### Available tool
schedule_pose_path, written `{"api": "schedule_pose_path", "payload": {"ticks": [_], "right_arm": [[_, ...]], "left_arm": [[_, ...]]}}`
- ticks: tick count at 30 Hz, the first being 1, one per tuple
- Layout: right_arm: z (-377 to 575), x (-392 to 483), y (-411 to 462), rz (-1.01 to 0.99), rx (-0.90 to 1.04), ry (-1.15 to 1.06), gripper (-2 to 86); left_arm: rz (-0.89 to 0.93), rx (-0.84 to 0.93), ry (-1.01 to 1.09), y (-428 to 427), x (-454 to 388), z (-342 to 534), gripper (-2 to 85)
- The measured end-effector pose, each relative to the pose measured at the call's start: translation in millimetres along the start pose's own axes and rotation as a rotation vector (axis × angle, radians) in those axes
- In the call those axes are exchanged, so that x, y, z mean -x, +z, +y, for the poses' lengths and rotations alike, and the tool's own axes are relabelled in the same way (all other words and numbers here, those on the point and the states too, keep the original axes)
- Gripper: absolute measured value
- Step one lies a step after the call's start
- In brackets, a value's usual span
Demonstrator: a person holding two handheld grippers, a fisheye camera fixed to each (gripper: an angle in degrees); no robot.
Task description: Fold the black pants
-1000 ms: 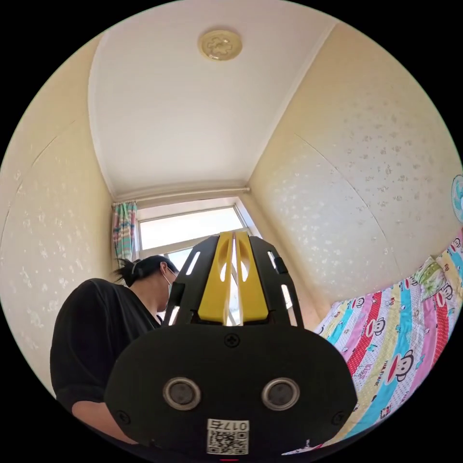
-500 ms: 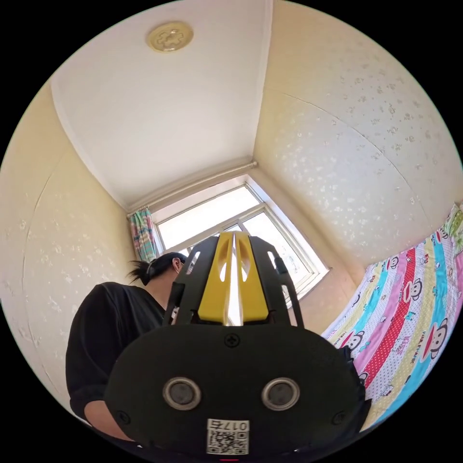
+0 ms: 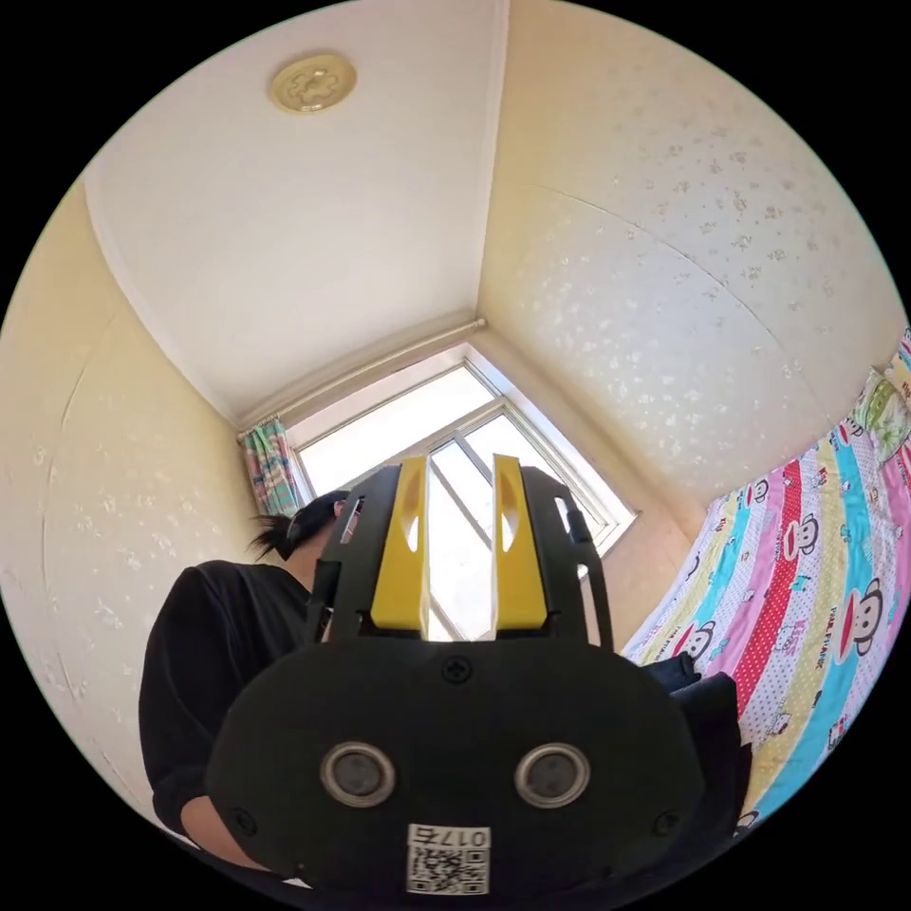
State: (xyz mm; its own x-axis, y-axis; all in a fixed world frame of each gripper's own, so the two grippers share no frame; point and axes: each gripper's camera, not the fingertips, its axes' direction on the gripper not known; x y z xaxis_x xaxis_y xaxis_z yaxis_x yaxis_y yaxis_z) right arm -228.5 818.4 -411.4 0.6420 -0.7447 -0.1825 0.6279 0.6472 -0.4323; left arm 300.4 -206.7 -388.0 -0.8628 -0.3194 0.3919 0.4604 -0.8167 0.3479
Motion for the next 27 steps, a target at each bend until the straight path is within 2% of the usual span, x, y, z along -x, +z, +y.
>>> {"api": "schedule_pose_path", "payload": {"ticks": [2,4,5,7,10,12,16,18,23,27], "right_arm": [[0.3,-4.4,3.9,0.062,0.020,-0.014,6.8],[0.4,-23.4,24.8,0.206,0.199,0.009,5.9],[1.3,-31.1,32.3,0.262,0.264,0.036,5.9],[13.0,-65.4,69.2,0.484,0.570,0.101,5.4],[49.6,-117.1,114.6,0.766,0.907,0.119,4.7],[77.9,-153.5,136.2,0.858,1.059,0.143,5.3],[156.4,-245.1,172.5,0.952,1.359,0.233,9.3],[190.6,-280.0,181.2,0.943,1.433,0.288,12.1],[263.8,-345.5,200.2,0.771,1.414,0.500,16.3],[322.2,-356.6,239.2,0.831,1.594,0.344,17.5]], "left_arm": [[-0.034,0.148,0.129,49.7,-38.9,1.4,4.8],[-0.065,0.229,0.179,95.9,-58.2,11.3,4.8],[-0.073,0.282,0.157,126.2,-57.9,18.2,5.0],[-0.053,0.358,0.030,172.0,-38.4,29.5,5.7],[0.114,0.477,-0.177,235.3,11.9,59.0,8.5],[0.245,0.415,-0.281,249.1,40.7,85.0,10.7],[0.169,0.198,-0.354,229.1,58.9,107.3,12.1],[0.071,0.035,-0.396,213.0,62.8,116.1,13.3],[-0.066,-0.095,-0.544,224.8,76.9,120.6,14.9],[-0.142,-0.158,-0.657,251.7,85.1,122.6,14.1]]}}
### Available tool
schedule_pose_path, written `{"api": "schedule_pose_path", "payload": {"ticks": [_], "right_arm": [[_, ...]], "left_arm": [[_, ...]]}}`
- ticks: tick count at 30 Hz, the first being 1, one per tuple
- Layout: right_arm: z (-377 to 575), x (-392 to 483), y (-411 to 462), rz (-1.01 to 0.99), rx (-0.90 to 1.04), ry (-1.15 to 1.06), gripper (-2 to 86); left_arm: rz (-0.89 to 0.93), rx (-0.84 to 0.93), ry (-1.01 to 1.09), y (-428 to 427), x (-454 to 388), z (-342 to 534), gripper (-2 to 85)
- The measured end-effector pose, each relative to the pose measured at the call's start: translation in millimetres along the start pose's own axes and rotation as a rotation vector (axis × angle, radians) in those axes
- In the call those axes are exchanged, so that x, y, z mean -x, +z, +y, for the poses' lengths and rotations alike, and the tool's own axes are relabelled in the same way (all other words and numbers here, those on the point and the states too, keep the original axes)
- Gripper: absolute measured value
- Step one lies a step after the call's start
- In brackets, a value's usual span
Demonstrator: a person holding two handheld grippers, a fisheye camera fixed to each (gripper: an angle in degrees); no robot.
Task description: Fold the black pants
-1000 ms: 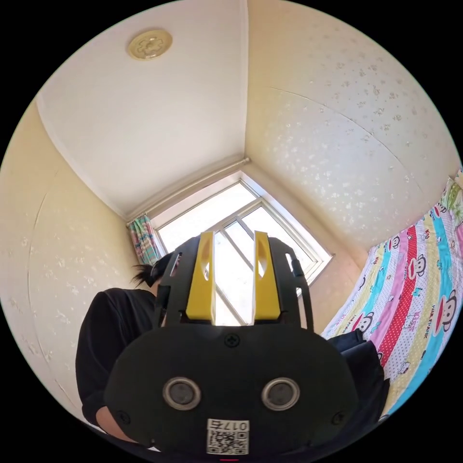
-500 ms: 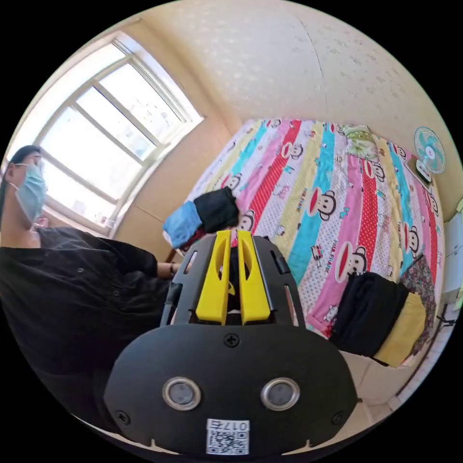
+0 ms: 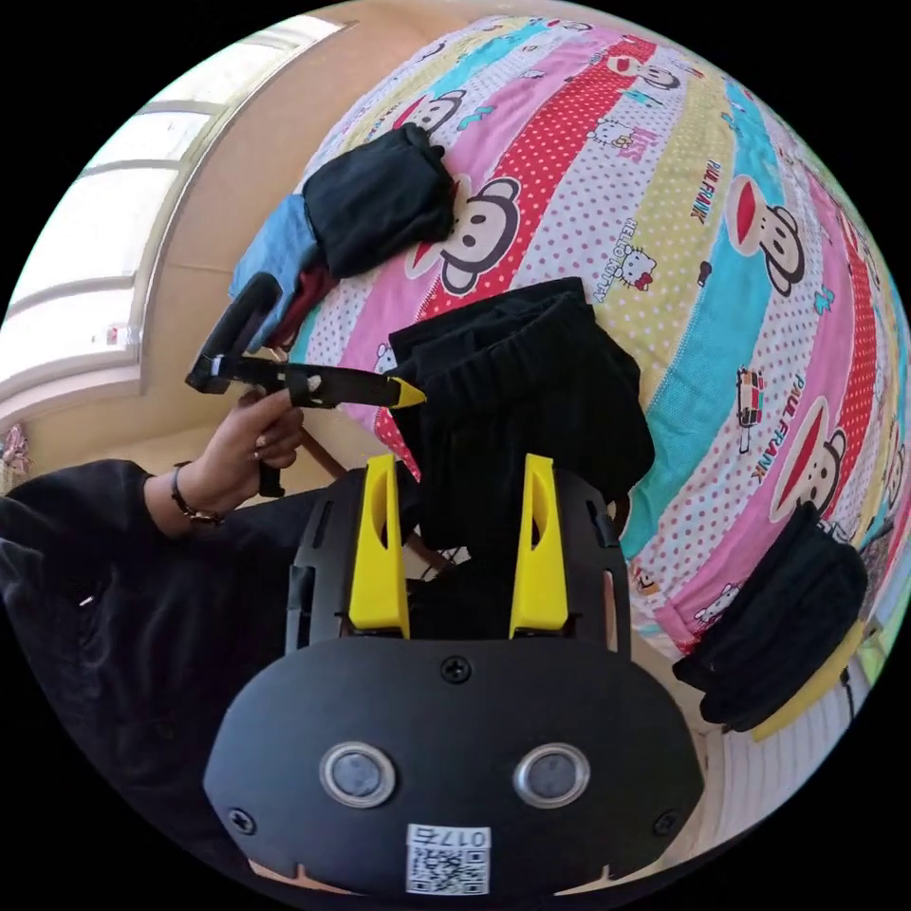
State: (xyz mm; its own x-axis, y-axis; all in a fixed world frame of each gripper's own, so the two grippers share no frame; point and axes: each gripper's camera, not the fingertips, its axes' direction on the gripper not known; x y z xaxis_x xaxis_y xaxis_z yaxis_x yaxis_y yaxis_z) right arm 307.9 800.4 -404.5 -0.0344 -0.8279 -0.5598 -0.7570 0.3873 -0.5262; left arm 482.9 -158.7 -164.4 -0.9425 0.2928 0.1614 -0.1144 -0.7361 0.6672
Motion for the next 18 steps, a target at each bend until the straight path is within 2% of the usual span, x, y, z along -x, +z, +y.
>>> {"api": "schedule_pose_path", "payload": {"ticks": [4,6,8,10,13,16,18], "right_arm": [[-11.1,19.4,67.3,0.232,0.144,-0.057,15.8],[-8.6,17.2,85.9,0.280,0.191,-0.075,13.5],[-3.6,10.0,82.2,0.223,0.182,-0.048,10.6],[15.2,-7.2,54.9,0.067,0.079,0.014,6.5],[58.2,-37.6,12.7,-0.076,-0.105,0.120,4.4],[110.9,-61.8,-34.5,-0.085,-0.248,0.205,3.7],[143.9,-68.7,-64.5,-0.088,-0.338,0.204,3.6]], "left_arm": [[0.043,-0.001,-0.047,31.2,5.2,7.6,13.6],[0.045,0.076,-0.061,64.6,7.4,11.8,12.9],[0.101,0.124,-0.053,90.1,7.8,17.3,12.3],[0.180,0.132,-0.052,111.8,7.2,27.0,11.1],[0.225,0.162,-0.036,145.3,-4.4,44.9,4.7],[0.237,0.071,0.059,143.5,-32.2,73.7,1.9],[0.245,-0.053,0.133,116.1,-56.5,103.0,1.0]]}}
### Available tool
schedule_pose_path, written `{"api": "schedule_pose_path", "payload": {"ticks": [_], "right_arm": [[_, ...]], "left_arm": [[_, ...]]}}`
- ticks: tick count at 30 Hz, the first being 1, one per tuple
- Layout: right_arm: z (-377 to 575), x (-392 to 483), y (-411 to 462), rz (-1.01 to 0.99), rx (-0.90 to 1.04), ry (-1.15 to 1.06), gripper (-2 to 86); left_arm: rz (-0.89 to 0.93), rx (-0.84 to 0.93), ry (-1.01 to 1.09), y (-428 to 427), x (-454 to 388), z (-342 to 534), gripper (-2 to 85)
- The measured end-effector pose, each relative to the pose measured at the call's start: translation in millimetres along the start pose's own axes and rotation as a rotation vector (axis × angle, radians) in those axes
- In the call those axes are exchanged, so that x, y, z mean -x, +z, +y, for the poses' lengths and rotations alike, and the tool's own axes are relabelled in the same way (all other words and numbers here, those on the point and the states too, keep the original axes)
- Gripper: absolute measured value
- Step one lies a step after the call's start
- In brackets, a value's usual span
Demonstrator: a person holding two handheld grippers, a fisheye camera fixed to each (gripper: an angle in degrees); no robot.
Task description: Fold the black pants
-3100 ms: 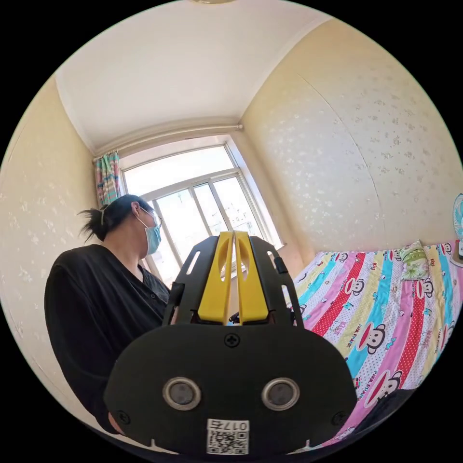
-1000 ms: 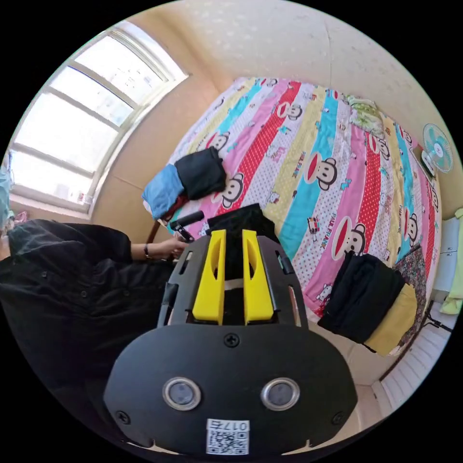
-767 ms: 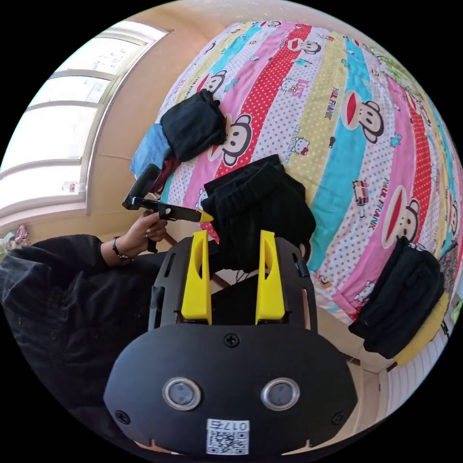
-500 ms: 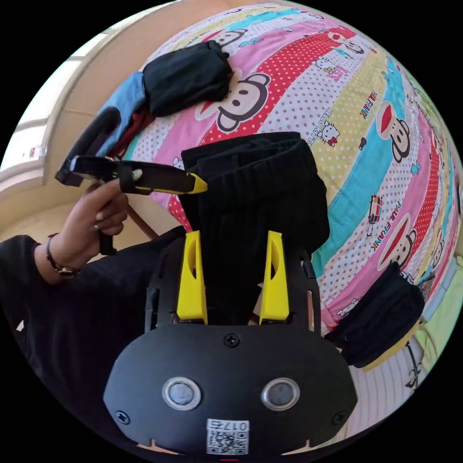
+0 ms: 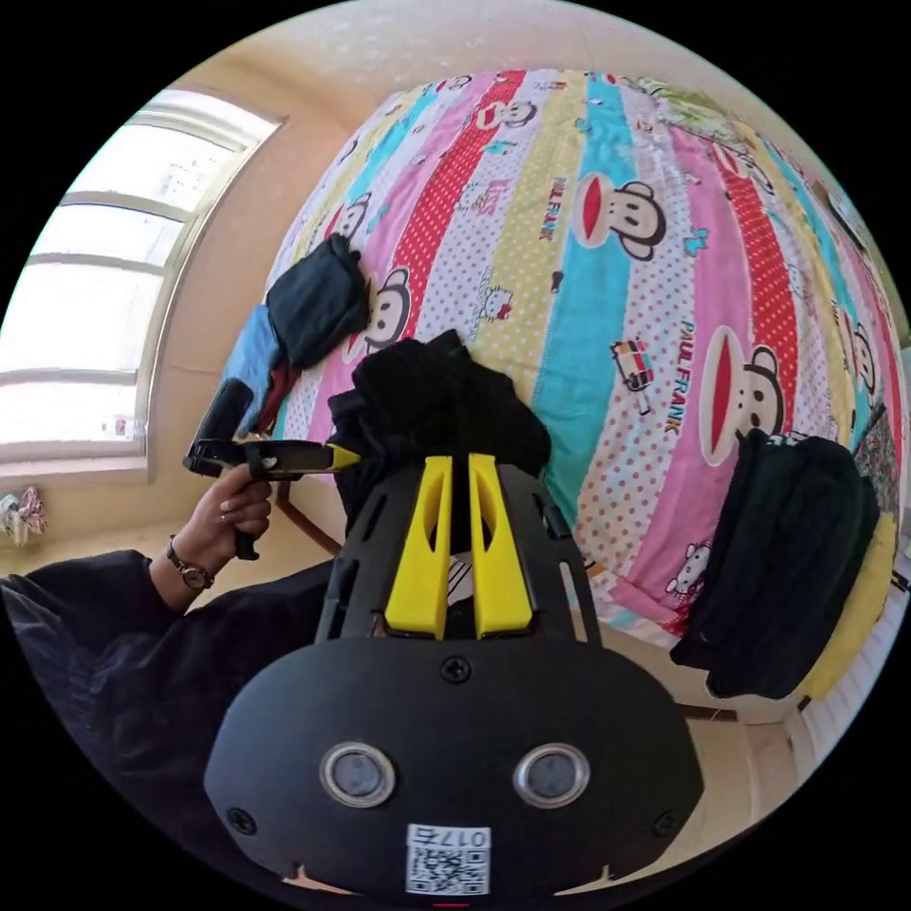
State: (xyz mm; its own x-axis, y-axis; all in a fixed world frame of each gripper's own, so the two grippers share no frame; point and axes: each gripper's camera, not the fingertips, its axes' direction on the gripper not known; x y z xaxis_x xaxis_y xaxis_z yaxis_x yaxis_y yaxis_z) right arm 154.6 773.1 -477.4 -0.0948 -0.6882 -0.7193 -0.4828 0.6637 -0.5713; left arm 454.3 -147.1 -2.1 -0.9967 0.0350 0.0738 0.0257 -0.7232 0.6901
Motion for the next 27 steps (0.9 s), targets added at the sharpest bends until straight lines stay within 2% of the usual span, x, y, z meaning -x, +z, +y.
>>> {"api": "schedule_pose_path", "payload": {"ticks": [4,8,12,16,18,21,25,27], "right_arm": [[45.9,0.1,-99.7,-0.104,-0.272,-0.051,3.4],[78.4,26.1,-186.2,-0.078,-0.452,-0.170,3.3],[125.7,69.5,-293.2,-0.093,-0.697,-0.377,3.2],[199.1,114.1,-388.4,-0.108,-0.955,-0.594,3.1],[243.6,129.4,-421.9,-0.095,-1.079,-0.688,3.1],[312.5,148.3,-461.9,-0.016,-1.250,-0.758,3.1],[376.7,166.2,-497.2,0.041,-1.468,-0.809,3.0],[389.3,167.5,-513.4,-0.019,-1.514,-0.833,3.0]], "left_arm": [[0.038,-0.183,0.141,-47.9,-57.4,37.5,0.1],[0.025,-0.414,0.341,-107.6,-140.6,94.6,-0.3],[0.043,-0.666,0.510,-164.8,-210.2,167.6,-0.3],[0.130,-0.795,0.738,-192.0,-267.6,240.1,-0.4],[0.140,-0.919,0.941,-199.8,-303.5,305.6,-0.4],[0.163,-1.071,1.132,-203.8,-331.5,381.9,-0.4],[0.283,-1.179,1.260,-211.1,-350.7,438.5,-0.6],[0.319,-1.206,1.344,-213.8,-371.5,461.9,-0.6]]}}
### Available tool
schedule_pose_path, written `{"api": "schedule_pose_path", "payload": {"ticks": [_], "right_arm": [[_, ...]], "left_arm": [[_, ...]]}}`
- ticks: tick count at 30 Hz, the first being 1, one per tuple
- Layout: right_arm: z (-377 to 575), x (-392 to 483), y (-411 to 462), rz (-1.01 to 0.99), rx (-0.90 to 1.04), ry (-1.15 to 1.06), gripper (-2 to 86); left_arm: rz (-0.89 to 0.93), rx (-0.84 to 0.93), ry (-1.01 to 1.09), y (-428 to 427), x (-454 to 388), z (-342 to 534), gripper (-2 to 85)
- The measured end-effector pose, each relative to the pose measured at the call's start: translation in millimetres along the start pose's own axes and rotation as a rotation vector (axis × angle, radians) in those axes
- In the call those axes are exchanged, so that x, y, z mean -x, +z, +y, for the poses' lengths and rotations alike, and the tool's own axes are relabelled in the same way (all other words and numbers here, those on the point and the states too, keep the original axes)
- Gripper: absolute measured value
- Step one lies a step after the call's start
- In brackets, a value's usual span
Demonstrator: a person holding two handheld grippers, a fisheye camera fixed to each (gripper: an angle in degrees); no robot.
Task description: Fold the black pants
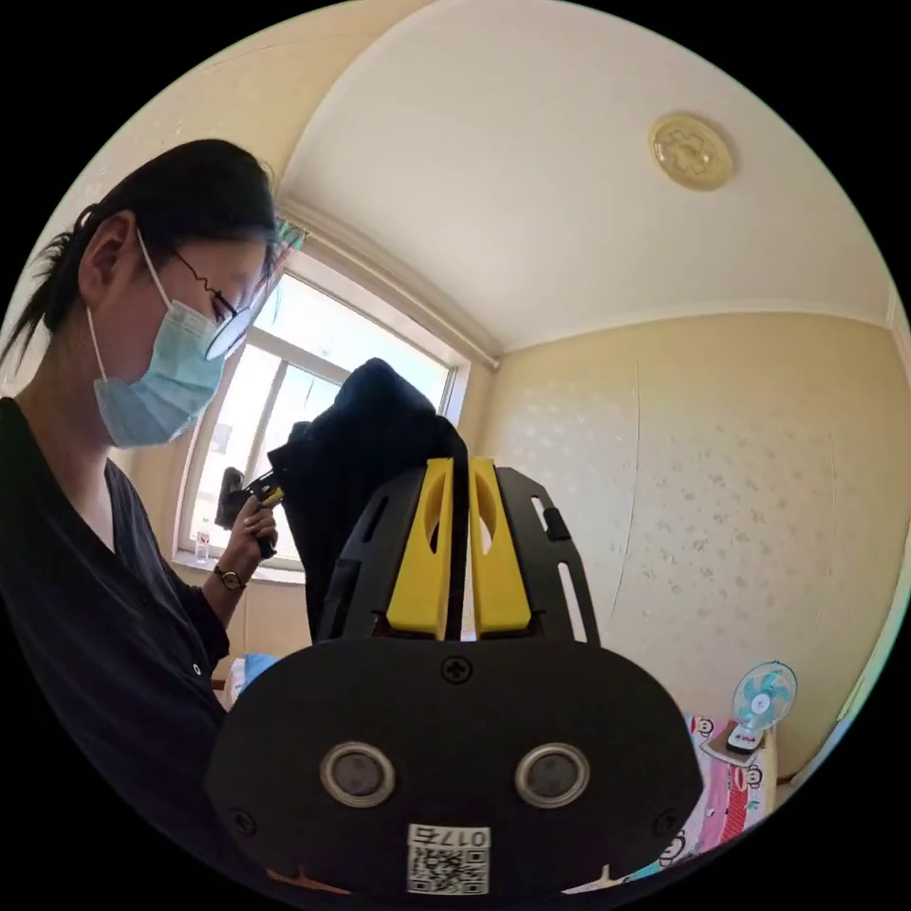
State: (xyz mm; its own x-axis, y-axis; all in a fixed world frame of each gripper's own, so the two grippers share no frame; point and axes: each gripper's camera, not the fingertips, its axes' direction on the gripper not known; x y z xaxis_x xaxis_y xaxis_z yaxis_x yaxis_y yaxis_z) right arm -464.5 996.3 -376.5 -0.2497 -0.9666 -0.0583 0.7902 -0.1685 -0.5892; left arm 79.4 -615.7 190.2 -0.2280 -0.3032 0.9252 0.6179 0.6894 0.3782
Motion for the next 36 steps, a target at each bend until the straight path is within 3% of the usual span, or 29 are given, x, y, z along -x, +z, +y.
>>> {"api": "schedule_pose_path", "payload": {"ticks": [3,7,11,13,16,18,20,21,24,28,31,36], "right_arm": [[-22.9,-6.8,-10.7,-0.082,-0.066,-0.001,3.1],[-33.3,-35.1,0.5,0.028,-0.030,0.048,3.1],[-23.6,-98.3,40.9,0.082,0.063,0.179,3.1],[-5.6,-160.9,98.3,0.122,0.211,0.289,3.1],[45.5,-263.2,188.6,0.254,0.434,0.451,2.9],[102.3,-326.6,236.2,0.369,0.587,0.554,2.7],[180.0,-375.7,270.2,0.417,0.890,0.698,2.6],[234.1,-390.4,275.3,0.378,1.029,0.780,2.4],[347.8,-380.3,246.7,0.273,1.118,0.815,1.4],[519.8,-326.4,167.8,0.150,1.400,1.008,0.7],[599.3,-279.0,95.0,0.121,1.514,1.258,0.5],[627.2,-242.1,25.0,0.199,1.661,1.433,0.4]], "left_arm": [[0.056,-0.059,0.058,10.5,-20.5,-14.5,-0.7],[0.098,-0.101,0.145,31.1,-23.2,-17.1,-0.6],[0.003,-0.030,0.136,95.7,23.0,-15.3,-0.3],[-0.100,0.054,0.094,147.0,67.9,-10.5,0.1],[-0.333,0.325,-0.018,261.3,183.0,17.2,1.6],[-0.561,0.640,-0.271,331.4,306.8,76.4,3.4],[-0.614,0.803,-0.451,335.6,377.4,135.1,4.3],[-0.605,0.874,-0.531,321.4,411.9,177.5,4.7],[-0.664,1.039,-0.643,252.3,471.0,285.8,5.2],[-0.833,1.341,-0.770,136.2,512.7,414.2,5.7],[-0.870,1.479,-0.938,37.4,523.6,481.5,6.6],[-0.883,1.595,-1.028,-62.7,550.3,509.4,10.2]]}}
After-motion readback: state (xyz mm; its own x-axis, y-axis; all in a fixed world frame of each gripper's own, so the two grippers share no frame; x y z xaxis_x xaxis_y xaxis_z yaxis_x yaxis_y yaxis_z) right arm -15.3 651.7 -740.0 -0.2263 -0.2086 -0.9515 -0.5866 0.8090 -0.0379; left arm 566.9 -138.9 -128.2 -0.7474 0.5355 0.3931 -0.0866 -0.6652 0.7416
